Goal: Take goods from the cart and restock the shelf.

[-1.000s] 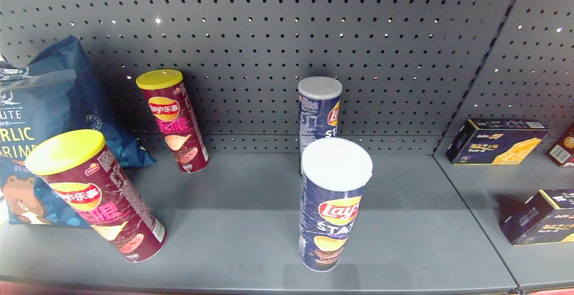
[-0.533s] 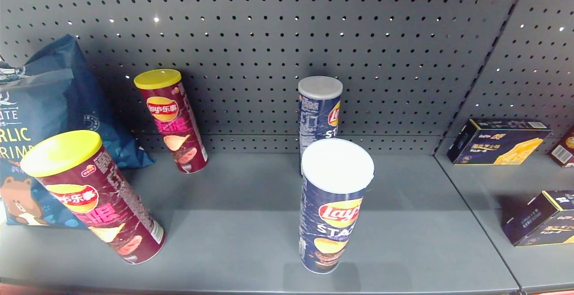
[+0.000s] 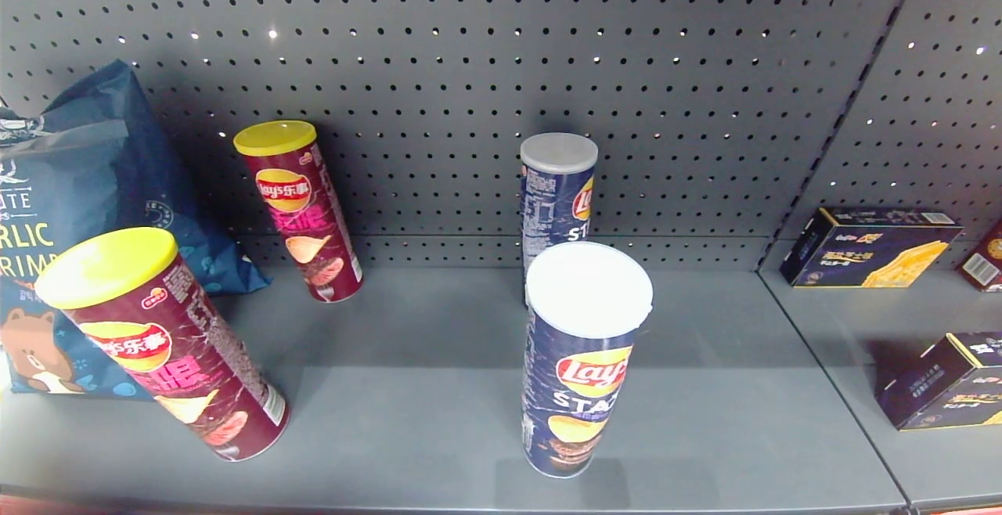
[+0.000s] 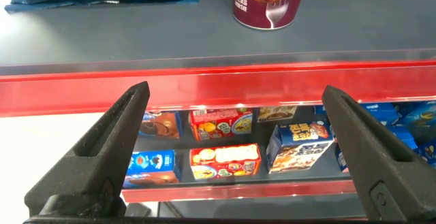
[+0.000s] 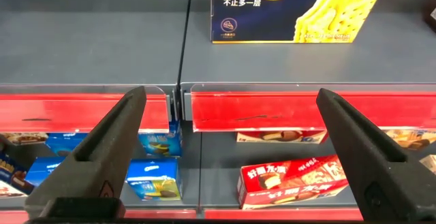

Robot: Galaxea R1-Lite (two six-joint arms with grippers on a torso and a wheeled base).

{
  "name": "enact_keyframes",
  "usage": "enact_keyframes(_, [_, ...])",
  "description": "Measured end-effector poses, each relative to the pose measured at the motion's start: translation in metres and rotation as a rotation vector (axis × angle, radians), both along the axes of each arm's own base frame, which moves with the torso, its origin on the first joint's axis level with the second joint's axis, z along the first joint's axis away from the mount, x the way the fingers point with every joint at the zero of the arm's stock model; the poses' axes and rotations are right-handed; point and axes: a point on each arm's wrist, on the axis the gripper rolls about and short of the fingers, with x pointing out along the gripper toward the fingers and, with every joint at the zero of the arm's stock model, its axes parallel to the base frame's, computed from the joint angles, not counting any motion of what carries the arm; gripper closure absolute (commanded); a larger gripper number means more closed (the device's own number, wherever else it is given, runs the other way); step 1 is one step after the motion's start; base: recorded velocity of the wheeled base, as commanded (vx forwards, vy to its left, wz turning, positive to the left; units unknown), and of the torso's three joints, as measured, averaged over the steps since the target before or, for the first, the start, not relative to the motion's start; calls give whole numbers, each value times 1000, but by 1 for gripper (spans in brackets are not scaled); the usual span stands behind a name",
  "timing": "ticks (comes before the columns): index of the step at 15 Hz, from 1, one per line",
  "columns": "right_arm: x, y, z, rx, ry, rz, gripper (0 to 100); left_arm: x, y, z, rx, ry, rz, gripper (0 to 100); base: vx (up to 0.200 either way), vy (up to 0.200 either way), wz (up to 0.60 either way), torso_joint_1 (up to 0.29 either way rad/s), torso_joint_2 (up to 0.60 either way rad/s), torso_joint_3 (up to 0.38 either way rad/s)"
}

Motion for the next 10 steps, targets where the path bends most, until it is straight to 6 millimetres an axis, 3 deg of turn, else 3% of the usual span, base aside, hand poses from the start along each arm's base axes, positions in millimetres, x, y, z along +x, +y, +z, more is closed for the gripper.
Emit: enact_keyframes(10, [0,0,0,0,0,0,0,0,0,0,-1,0,-1,0,0,0,0,0,0,0])
